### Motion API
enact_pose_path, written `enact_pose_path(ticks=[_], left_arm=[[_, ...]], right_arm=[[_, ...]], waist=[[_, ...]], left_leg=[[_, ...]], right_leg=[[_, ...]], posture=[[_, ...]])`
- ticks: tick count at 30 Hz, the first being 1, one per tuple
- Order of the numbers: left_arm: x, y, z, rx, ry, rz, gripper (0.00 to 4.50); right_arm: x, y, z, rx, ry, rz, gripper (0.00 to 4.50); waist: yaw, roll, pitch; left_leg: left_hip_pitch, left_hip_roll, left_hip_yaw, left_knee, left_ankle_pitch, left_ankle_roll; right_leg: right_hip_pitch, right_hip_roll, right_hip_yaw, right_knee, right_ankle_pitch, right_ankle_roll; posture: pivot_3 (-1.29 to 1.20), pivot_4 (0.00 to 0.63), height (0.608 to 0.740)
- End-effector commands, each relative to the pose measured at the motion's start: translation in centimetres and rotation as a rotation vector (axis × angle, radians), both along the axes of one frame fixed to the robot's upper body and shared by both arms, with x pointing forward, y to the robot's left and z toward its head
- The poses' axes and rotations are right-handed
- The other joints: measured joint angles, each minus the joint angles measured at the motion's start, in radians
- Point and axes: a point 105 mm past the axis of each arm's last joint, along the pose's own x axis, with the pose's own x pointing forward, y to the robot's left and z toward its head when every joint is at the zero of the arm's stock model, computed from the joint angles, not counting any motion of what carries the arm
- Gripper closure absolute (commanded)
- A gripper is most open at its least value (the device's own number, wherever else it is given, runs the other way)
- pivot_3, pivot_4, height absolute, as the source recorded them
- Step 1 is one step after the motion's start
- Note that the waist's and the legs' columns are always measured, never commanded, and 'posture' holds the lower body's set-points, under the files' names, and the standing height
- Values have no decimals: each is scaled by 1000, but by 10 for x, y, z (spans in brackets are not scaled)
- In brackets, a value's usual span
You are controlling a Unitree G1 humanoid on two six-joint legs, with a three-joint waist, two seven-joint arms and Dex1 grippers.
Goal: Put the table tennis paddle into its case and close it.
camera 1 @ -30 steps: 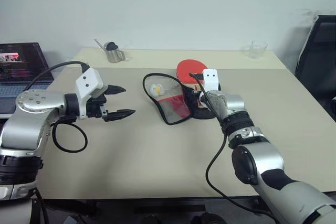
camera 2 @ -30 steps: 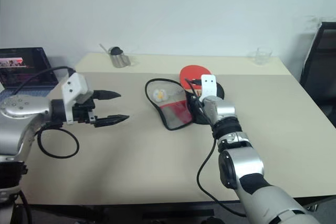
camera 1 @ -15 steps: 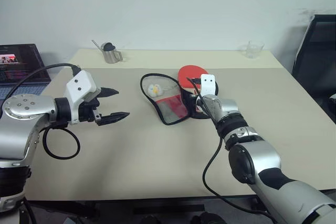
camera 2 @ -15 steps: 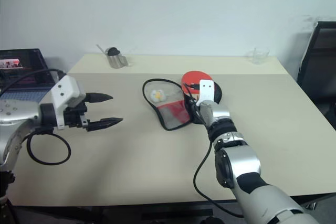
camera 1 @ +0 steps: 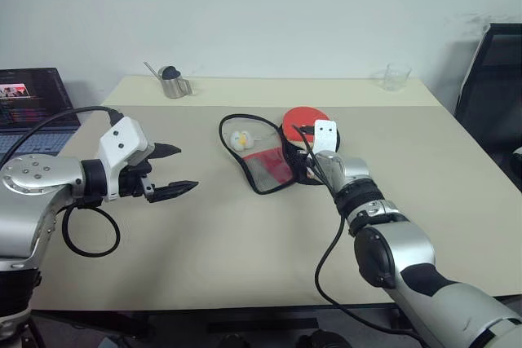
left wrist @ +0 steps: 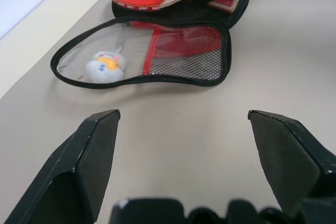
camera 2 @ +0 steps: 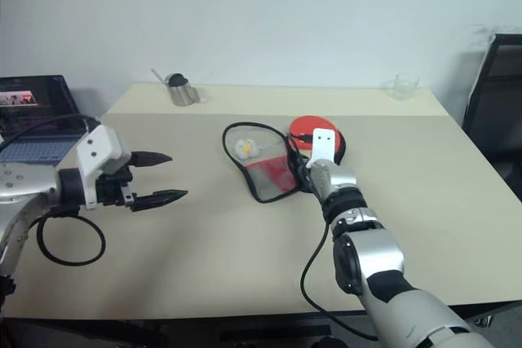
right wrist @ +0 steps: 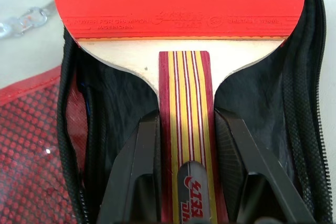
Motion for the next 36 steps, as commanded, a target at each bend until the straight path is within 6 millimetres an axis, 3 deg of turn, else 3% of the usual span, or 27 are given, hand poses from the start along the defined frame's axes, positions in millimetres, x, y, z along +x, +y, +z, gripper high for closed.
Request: enact_pose_path(ticks=[1, 23, 36], left_arm=[[-3, 0, 16, 15, -66, -2, 215], [-4, 3, 15, 44, -66, 26, 215], [-6, 1, 22, 42, -83, 20, 215]], right_arm=[[2, 3, 15, 24, -50, 3, 3431], [2, 5, 8, 62, -28, -6, 3431], [3, 19, 13, 105, -47, 62, 3431]], waist=[[0, 0, 0], [0, 0, 0], [-2, 0, 0]], left_leg=[[0, 0, 0, 0, 0, 0], [0, 0, 0, 0, 0, 0], [1, 1, 0, 0, 0, 0]], right_leg=[[0, 0, 0, 0, 0, 0], [0, 0, 0, 0, 0, 0], [0, 0, 0, 0, 0, 0]], posture=[[0, 150, 740], [0, 150, 740], [0, 150, 740]])
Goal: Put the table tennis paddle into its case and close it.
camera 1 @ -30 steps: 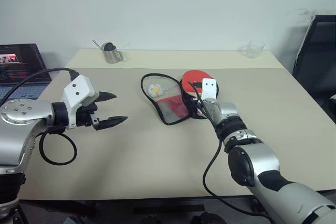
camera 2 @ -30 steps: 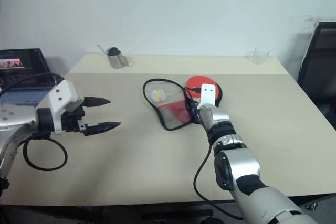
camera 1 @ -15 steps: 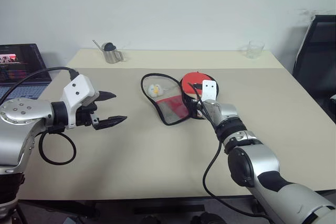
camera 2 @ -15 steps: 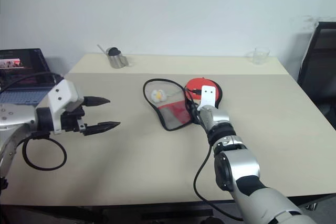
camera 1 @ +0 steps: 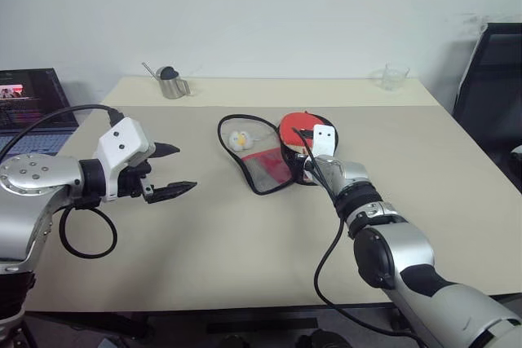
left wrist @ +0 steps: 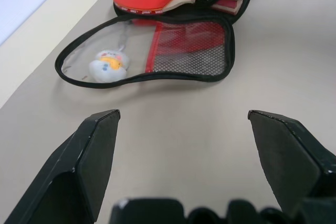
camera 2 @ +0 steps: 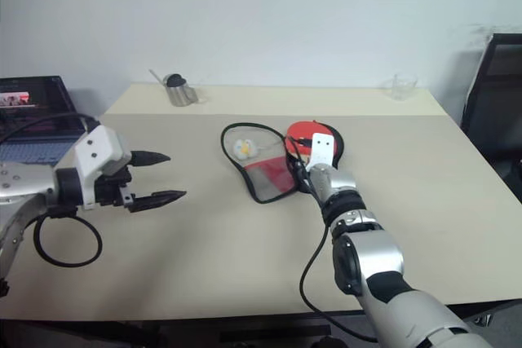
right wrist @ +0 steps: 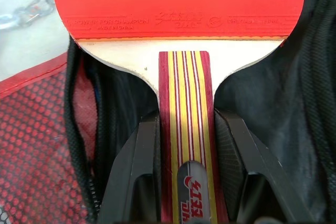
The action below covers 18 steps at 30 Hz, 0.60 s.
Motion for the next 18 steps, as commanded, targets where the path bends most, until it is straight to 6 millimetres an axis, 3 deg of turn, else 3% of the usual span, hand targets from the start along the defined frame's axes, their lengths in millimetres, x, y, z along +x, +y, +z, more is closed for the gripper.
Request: enact_pose_path(ticks=[1, 3, 13, 18], left_arm=[[-3, 0, 20, 4, -70, 2, 215], [-4, 0, 19, 3, -69, 1, 215], [-3, 1, 18, 1, -65, 5, 215], [-3, 1, 18, 0, -64, 6, 215]], right_arm=[[5, 9, 22, 27, -73, 24, 3431], [5, 9, 22, 12, -79, 31, 3431], [6, 0, 20, -25, -79, 2, 16], [6, -2, 20, -26, -78, -7, 16]], waist=[[0, 0, 0], [0, 0, 0], [1, 0, 0], [1, 0, 0]], left_leg=[[0, 0, 0, 0, 0, 0], [0, 0, 0, 0, 0, 0], [0, 0, 0, 0, 0, 0], [0, 0, 0, 0, 0, 0]], right_leg=[[0, 0, 0, 0, 0, 0], [0, 0, 0, 0, 0, 0], [0, 0, 0, 0, 0, 0], [0, 0, 0, 0, 0, 0]], posture=[[0, 150, 740], [0, 150, 740], [0, 150, 740], [0, 150, 740]])
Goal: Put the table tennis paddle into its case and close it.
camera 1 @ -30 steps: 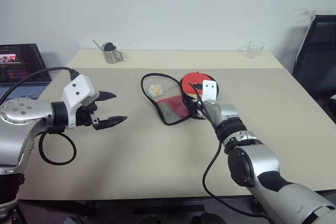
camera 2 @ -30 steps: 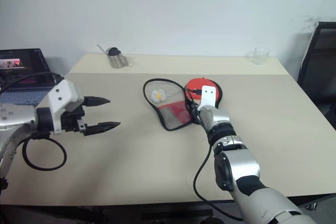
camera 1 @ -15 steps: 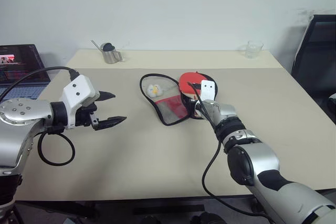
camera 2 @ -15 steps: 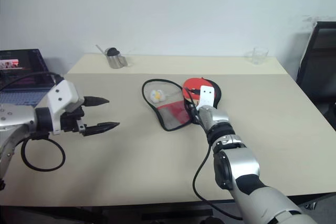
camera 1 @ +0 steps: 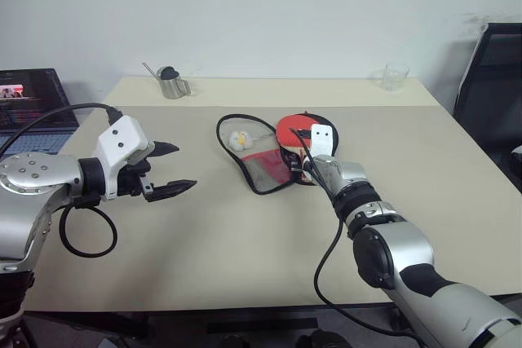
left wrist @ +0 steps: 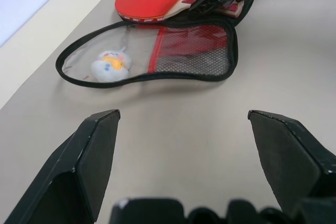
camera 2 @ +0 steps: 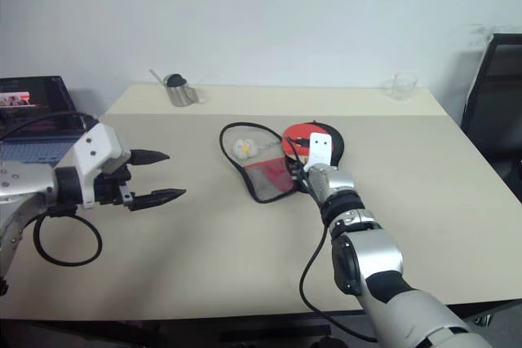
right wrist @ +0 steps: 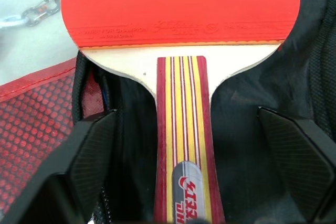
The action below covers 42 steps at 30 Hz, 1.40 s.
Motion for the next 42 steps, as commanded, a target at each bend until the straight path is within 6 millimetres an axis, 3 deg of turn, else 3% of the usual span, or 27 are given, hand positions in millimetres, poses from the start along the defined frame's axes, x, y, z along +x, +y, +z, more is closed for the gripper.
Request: enact_pose_path(ticks=[1, 12, 16, 23, 34, 42], left_arm=[[-3, 1, 17, 13, -66, -1, 215], [-4, 3, 17, 14, -67, 2, 215], [-4, 4, 17, 14, -68, 6, 215], [-6, 5, 18, 16, -72, 14, 215], [-7, 6, 18, 16, -73, 13, 215], [-6, 4, 17, 15, -71, 5, 215]], right_arm=[[5, -2, 19, -3, -63, -12, 16], [3, 3, 12, 1, -35, -1, 16], [3, 3, 12, -10, -39, -2, 938], [4, 3, 14, -13, -45, 1, 3369], [10, -2, 39, 26, -110, -25, 3373], [11, -15, 37, -6, -113, -68, 3373]], waist=[[0, 0, 0], [0, 0, 0], [0, 0, 0], [0, 0, 0], [0, 0, 0], [0, 0, 0]], left_leg=[[0, 0, 0, 0, 0, 0], [0, 0, 0, 0, 0, 0], [0, 0, 0, 0, 0, 0], [0, 0, 0, 0, 0, 0], [0, 0, 0, 0, 0, 0], [0, 0, 0, -1, 0, 0]], right_leg=[[0, 0, 0, 0, 0, 0], [0, 0, 0, 0, 0, 0], [0, 0, 0, 0, 0, 0], [0, 0, 0, 0, 0, 0], [0, 0, 0, 0, 0, 0], [0, 0, 0, -1, 0, 0]], posture=[[0, 150, 740], [0, 150, 740], [0, 150, 740], [0, 150, 740], [0, 150, 740], [0, 150, 740]])
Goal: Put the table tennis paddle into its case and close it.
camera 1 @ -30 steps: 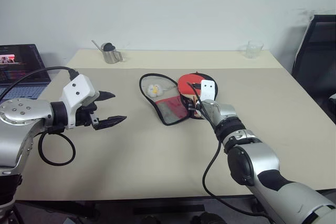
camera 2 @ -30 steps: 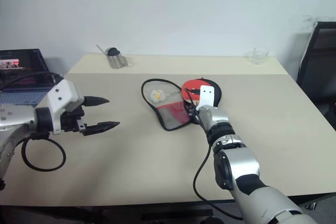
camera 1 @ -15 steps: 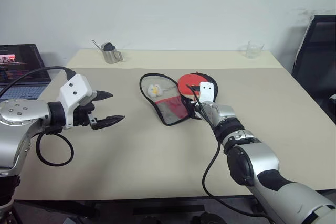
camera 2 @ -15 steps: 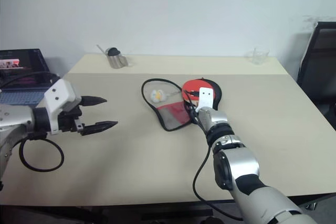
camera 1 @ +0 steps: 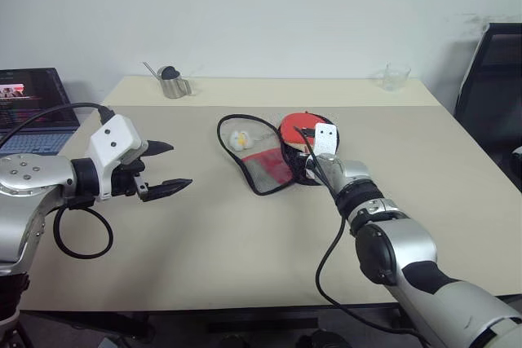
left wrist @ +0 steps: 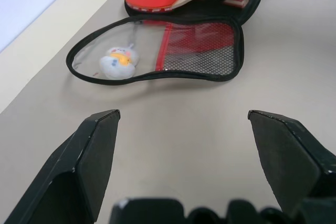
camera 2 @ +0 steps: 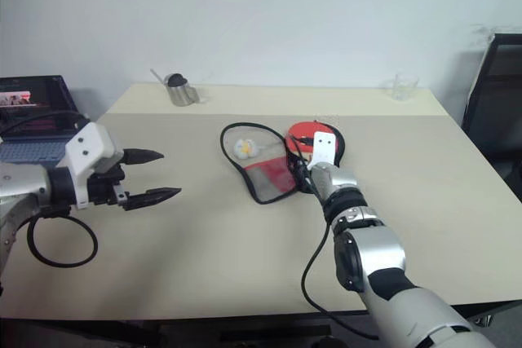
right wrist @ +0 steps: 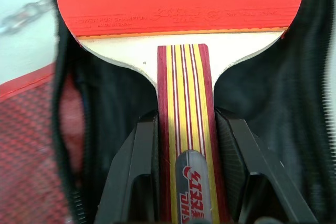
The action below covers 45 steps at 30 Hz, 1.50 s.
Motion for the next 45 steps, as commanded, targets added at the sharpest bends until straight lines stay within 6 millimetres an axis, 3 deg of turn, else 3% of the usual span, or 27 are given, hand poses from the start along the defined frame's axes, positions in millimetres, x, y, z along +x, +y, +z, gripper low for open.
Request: enact_pose_path(ticks=[1, 20, 30, 33, 36, 40, 42, 45], left_arm=[[-4, -2, 15, 23, -60, -17, 215], [-4, -2, 16, 25, -62, -13, 215], [-4, -3, 17, 27, -64, -12, 215], [-4, -3, 17, 27, -64, -13, 215], [-2, -2, 16, 26, -66, -4, 215], [20, 15, 15, -15, -99, 155, 215], [29, 21, 6, -43, -85, 217, 215], [47, 25, -16, -95, -3, 339, 215]], right_arm=[[8, -4, 34, -10, -119, -21, 3373], [5, 6, 25, 16, -77, 14, 3373], [7, -2, 25, 3, -85, -4, 114], [7, -1, 27, 7, -87, -4, 49], [8, 0, 37, 21, -104, 4, 49], [4, 6, 92, 91, -206, 111, 49], [-2, 3, 112, 81, -245, 166, 49], [-11, -9, 121, 16, -271, 246, 49]], waist=[[0, 0, 0], [0, 0, 0], [0, 0, 0], [0, 0, 0], [0, 0, 0], [2, 0, 0], [2, 0, 0], [5, 0, 0]], left_leg=[[0, 0, 0, 0, 0, 0], [0, 0, 0, 0, 0, 0], [0, 0, 0, 0, 0, 0], [0, 0, 0, 0, 0, 0], [0, 0, 0, 0, 0, 0], [0, 0, 0, 0, 0, 0], [0, 0, 0, 0, 0, 0], [0, 0, 0, 0, 0, 0]], right_leg=[[0, 0, 0, 0, 0, 0], [0, 0, 0, 0, 0, 0], [0, 0, 0, 0, 0, 0], [0, 0, 0, 0, 0, 0], [0, 0, 0, 0, 0, 0], [0, 0, 0, 1, 0, 0], [0, 0, 0, 1, 0, 0], [0, 0, 0, 0, 0, 0]], posture=[[0, 150, 740], [0, 150, 740], [0, 150, 740], [0, 150, 740], [0, 150, 740], [0, 150, 740], [0, 150, 740], [0, 150, 740]])
